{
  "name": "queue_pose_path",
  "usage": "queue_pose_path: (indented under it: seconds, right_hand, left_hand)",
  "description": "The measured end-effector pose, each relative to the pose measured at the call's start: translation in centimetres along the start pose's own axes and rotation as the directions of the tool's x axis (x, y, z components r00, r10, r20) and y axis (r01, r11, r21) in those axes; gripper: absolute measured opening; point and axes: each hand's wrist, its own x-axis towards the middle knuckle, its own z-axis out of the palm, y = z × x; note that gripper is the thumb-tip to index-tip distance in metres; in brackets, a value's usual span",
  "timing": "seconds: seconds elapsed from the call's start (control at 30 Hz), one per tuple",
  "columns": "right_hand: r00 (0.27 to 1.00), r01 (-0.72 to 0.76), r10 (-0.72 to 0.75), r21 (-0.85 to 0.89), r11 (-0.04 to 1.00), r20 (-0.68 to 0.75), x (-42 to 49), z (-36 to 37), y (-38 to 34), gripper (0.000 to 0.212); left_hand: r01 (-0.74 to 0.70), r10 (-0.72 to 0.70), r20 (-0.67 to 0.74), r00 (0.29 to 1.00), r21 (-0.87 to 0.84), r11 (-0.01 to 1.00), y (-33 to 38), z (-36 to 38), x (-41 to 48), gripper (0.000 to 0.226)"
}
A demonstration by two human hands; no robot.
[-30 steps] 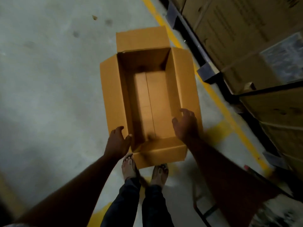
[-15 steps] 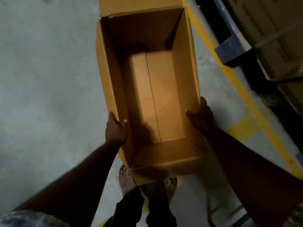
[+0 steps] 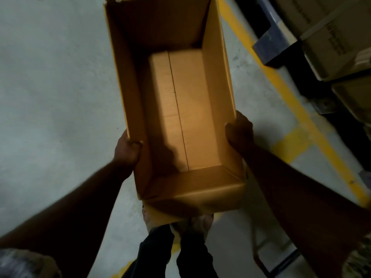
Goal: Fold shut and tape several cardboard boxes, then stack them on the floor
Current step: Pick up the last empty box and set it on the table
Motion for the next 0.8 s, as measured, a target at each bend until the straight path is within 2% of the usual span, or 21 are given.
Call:
queue_pose_path:
  seconds: [0.1,0.2,0.33,0.47,0.6,0.7,0.8]
  right_hand:
    - [1.000,-0.014,0.014,0.000,1.000,-0.006,-2.4,-1.7,-0.5,0.044]
    - [1.000,0.004,-0.003,0.019,1.000,-0.002,-5.5,-4.5,-1.6,0.039]
    - [1.000,-0.007,0.008,0.029,1.000,-0.005,-10.3,-9.5,-3.7,0.034]
    - [0.999,0.023,-0.022,0.031,0.999,-0.028,-16.1,-15.4,-4.5,0.030]
    - [0.998,0.029,-0.027,0.048,0.998,-0.056,-22.7,-21.9,-6.2,0.032]
    - [0.997,0.019,-0.016,0.039,0.999,-0.082,-28.1,-26.2,-7.1,0.034]
    - [0.993,-0.002,0.010,0.069,0.998,-0.114,-33.9,-29.8,-8.2,0.037]
  left_hand:
    - [0.006,-0.007,0.009,1.000,0.003,1.000,2.0,-1.8,-2.7,0.043]
    - [-0.018,0.017,0.014,1.000,0.027,0.999,3.7,-3.7,-6.2,0.057]
    - [-0.022,0.022,-0.006,1.000,0.060,0.998,6.4,-6.0,-12.2,0.063]
    - [-0.038,0.039,-0.021,0.999,0.043,0.998,9.3,-8.7,-19.5,0.054]
    - [-0.067,0.070,-0.060,0.996,0.060,0.996,12.9,-12.2,-26.5,0.032]
    - [-0.128,0.138,-0.082,0.987,0.111,0.986,15.5,-14.9,-32.1,0.030]
    - [-0.224,0.239,-0.095,0.966,0.147,0.963,17.7,-18.2,-37.7,0.040]
